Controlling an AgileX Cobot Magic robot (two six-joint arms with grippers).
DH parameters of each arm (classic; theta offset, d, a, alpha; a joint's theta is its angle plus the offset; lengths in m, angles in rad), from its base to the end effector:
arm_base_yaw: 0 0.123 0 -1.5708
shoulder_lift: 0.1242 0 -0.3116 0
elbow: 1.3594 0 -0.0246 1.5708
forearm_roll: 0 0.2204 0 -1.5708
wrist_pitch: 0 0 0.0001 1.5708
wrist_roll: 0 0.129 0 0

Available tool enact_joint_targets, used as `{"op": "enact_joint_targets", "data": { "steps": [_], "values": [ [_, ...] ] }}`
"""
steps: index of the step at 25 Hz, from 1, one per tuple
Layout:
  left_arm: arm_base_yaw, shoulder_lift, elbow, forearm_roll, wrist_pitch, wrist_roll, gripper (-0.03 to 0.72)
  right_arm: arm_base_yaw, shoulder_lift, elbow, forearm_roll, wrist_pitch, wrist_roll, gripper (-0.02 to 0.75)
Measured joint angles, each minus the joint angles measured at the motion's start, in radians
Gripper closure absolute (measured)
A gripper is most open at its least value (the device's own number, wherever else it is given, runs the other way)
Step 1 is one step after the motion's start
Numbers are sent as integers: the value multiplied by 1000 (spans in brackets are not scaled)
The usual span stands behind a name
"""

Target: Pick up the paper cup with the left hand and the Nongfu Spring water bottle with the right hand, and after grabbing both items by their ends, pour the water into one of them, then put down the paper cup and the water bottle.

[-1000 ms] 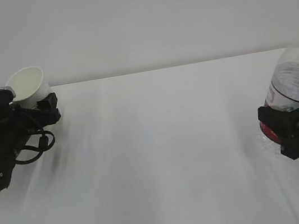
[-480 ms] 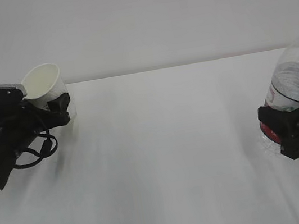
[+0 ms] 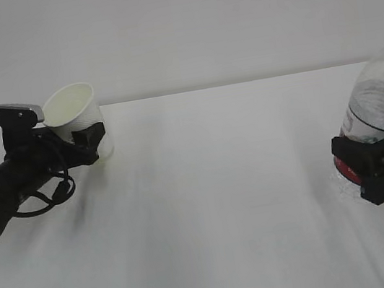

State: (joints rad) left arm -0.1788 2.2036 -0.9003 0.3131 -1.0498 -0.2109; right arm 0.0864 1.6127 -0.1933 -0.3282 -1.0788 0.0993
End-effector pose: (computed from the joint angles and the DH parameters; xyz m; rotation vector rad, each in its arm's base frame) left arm 0.4226 -0.1114 0.1280 0.3097 1.7421 -0.4046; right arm 0.2424 0.0578 0.1881 -0.3348 1.8145 0.2842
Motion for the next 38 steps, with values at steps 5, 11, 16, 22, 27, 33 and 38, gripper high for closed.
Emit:
{"op": "enact_joint_targets", "data": {
  "steps": [5, 11, 16, 22, 27, 33, 38],
  "values": [
    [0, -2, 0, 116, 48, -97, 146, 0, 0, 0, 0, 0, 0, 287],
    [0, -4, 0, 233, 46, -168, 137, 0, 0, 0, 0, 0, 0, 287],
    [0, -18, 0, 307, 52, -187, 136, 0, 0, 0, 0, 0, 0, 287],
    [0, -64, 0, 418, 71, -226, 135, 0, 0, 0, 0, 0, 0, 287],
    [0, -74, 0, 553, 75, -285, 135, 0, 0, 0, 0, 0, 0, 288],
    [0, -74, 0, 639, 75, -314, 135, 0, 0, 0, 0, 0, 0, 288],
    [0, -74, 0, 667, 29, -317, 134, 0, 0, 0, 0, 0, 0, 288]
  ]
}}
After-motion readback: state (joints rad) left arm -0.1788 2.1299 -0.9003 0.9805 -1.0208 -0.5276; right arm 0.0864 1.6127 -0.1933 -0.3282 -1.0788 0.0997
